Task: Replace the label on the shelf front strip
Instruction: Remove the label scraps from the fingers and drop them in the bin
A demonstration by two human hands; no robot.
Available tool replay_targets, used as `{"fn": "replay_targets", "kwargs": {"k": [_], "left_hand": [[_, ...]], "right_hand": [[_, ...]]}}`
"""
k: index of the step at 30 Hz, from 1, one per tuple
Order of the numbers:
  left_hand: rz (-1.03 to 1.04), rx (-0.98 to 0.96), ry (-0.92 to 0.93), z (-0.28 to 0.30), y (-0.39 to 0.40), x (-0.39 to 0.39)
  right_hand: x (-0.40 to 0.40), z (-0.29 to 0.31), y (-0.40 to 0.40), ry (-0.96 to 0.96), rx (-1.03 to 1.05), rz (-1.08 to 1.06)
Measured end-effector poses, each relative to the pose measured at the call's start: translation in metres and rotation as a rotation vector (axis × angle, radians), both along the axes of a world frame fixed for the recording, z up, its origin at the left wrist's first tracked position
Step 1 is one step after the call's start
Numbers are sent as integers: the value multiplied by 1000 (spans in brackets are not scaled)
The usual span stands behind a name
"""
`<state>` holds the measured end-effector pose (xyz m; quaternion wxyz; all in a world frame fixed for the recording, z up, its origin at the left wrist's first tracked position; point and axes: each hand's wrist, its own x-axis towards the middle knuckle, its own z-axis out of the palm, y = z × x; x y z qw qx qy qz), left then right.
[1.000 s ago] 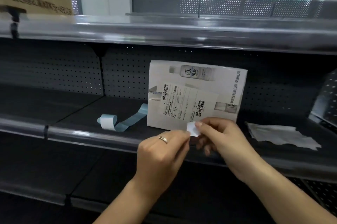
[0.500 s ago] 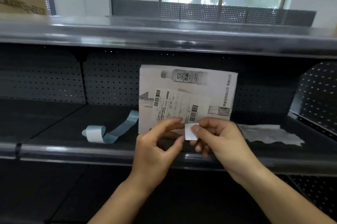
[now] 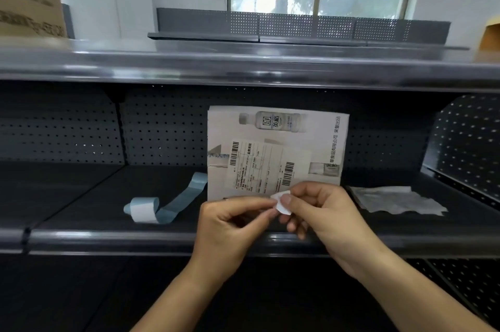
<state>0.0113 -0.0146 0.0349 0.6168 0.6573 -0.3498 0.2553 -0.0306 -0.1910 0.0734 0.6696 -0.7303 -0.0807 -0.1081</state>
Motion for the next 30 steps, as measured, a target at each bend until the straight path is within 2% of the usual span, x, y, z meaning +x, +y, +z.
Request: {"fn": "replay_targets", "kwargs": {"k": [6, 16, 19, 23, 30], "left_hand": [[-16, -53, 129, -4, 5, -2], [-87, -209, 369, -7, -4, -9], [-70, -259, 376, -5, -8, -12], [34, -295, 343, -3, -7, -9], [28, -371, 358, 0, -8, -15]], "right_hand": [[0, -1, 9, 12, 14, 56], [-1, -10, 11, -77, 0, 78], [-1, -11, 10, -105, -20, 103], [-2, -14, 18, -119, 58, 147], [3, -16, 31, -155, 64, 26]]}}
